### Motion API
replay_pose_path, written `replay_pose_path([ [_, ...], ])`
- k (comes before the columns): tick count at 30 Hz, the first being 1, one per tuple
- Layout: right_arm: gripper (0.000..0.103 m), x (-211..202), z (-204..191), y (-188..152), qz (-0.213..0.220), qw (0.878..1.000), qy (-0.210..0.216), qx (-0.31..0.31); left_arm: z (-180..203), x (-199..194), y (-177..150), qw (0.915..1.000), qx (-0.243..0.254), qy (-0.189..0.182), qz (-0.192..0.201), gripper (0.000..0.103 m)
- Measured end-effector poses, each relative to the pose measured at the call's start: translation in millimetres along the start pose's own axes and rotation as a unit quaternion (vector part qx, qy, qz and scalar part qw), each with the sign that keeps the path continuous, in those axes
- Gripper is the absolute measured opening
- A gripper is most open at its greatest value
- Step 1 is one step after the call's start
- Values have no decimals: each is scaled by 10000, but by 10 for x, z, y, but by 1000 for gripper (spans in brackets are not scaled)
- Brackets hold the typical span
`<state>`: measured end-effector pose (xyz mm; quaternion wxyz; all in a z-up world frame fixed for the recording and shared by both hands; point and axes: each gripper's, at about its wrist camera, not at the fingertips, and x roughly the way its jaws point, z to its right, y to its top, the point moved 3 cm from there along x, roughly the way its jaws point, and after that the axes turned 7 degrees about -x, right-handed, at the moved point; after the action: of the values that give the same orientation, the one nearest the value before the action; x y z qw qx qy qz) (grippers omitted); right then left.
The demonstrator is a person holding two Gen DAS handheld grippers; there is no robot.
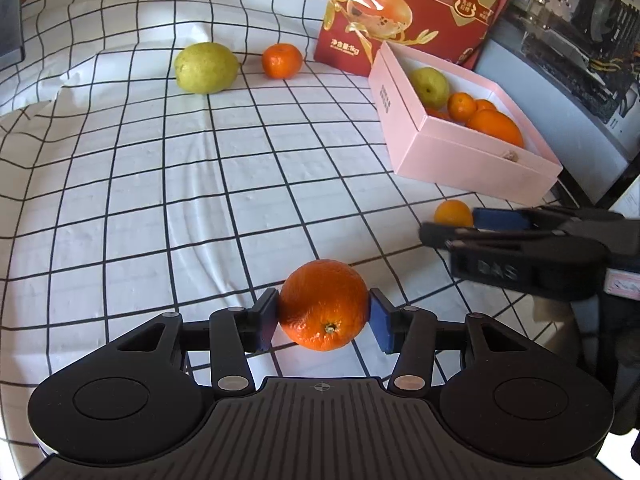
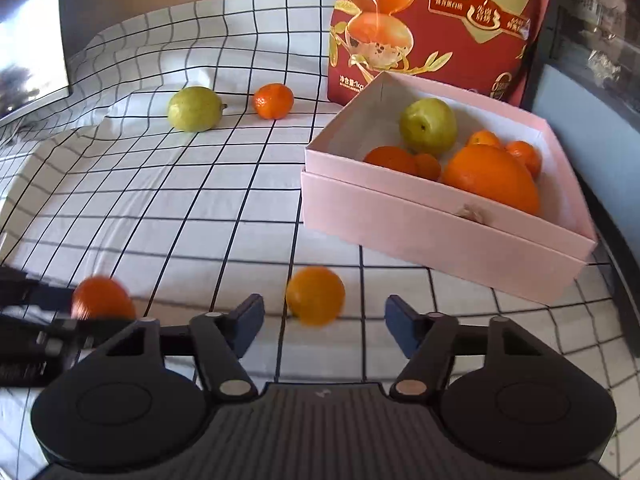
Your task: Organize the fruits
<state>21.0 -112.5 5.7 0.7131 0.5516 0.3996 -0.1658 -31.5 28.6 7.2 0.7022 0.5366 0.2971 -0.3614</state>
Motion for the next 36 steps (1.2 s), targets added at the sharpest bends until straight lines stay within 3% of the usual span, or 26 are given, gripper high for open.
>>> replay_pose_path([
  [1, 56, 31, -11, 11, -26, 10000, -14, -16, 7, 0, -2, 10000, 25, 18, -1, 53],
  [3, 39, 47, -34, 9, -64, 9999, -24, -77, 15, 1, -4, 10000, 51, 42, -8, 53],
  [5, 32, 6, -58, -5, -83, 9998, 34, -172, 7, 2, -3, 10000, 29, 42, -5, 53],
  [14, 32, -337, -137, -286, -264, 9976, 404, -493, 63, 35, 9, 10000, 10, 28, -35, 53],
  [22, 33, -457, -92, -428, -274, 9978, 306, -519, 121, 65, 6, 9999, 99, 95, -33, 53],
  [30, 53, -500, 32, -487, -220, 9981, 15, -569, 117, 71, 4, 9999, 42, 124, -18, 53],
  [36, 53, -475, 169, -526, -268, 9992, -29, -300, 119, 69, 5, 9999, 21, 136, -18, 53],
])
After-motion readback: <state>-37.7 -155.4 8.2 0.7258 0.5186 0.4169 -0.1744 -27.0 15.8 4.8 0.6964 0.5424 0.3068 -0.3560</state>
